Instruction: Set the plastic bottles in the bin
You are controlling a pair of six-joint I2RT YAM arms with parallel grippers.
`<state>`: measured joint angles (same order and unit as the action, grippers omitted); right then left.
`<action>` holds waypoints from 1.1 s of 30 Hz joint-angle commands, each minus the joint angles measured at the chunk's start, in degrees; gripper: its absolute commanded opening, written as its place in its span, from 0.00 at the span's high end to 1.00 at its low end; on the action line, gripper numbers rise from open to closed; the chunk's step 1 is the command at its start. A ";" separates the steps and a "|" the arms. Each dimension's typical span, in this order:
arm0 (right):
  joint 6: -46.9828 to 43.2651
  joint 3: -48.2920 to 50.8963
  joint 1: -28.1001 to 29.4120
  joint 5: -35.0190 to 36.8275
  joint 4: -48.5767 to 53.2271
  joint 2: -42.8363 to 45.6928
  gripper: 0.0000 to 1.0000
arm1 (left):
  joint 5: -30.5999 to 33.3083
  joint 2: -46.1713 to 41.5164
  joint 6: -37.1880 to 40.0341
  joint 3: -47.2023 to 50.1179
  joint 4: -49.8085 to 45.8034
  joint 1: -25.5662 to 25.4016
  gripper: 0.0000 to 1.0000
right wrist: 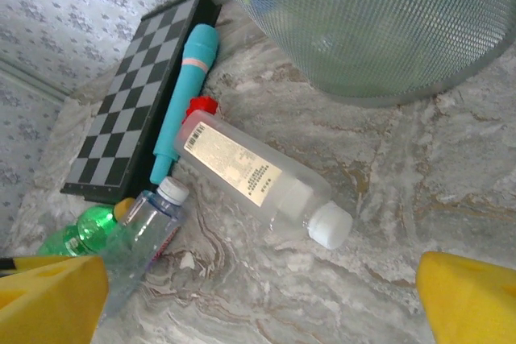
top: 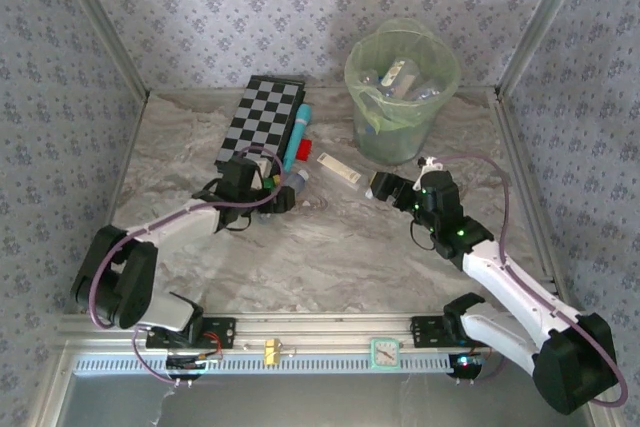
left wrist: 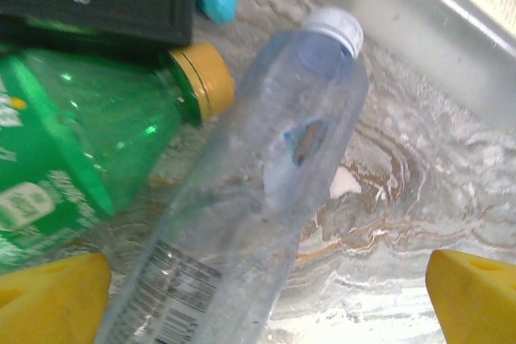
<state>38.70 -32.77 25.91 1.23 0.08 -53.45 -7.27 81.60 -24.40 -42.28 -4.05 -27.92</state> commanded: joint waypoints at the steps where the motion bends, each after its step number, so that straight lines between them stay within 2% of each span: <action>1: 2.08 0.18 0.85 3.14 -3.27 -0.59 0.00 | 2.40 2.35 1.64 -2.37 -2.03 -1.65 0.01; 7: 2.18 0.17 1.74 3.78 -3.39 -0.78 0.00 | 3.46 5.96 0.85 -4.24 -3.06 -3.48 0.02; 17: 1.73 0.24 1.81 4.74 -2.02 -0.60 0.00 | 5.32 11.72 1.97 -7.43 -4.58 -7.12 0.15; 24: 1.66 0.25 1.75 4.67 -1.81 -0.87 0.00 | 5.95 13.70 1.97 -8.47 -4.82 -8.34 0.20; 30: 1.64 0.17 1.75 4.48 -2.00 -0.95 0.00 | 6.11 14.07 2.41 -8.66 -4.73 -9.12 0.43; 33: 1.66 0.17 1.82 3.97 -2.42 -0.95 0.00 | 6.70 12.45 2.38 -7.71 -3.57 -9.50 0.48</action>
<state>39.90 -32.77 27.33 4.75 -1.93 -54.43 -1.61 95.00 -22.50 -49.47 -7.75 -36.84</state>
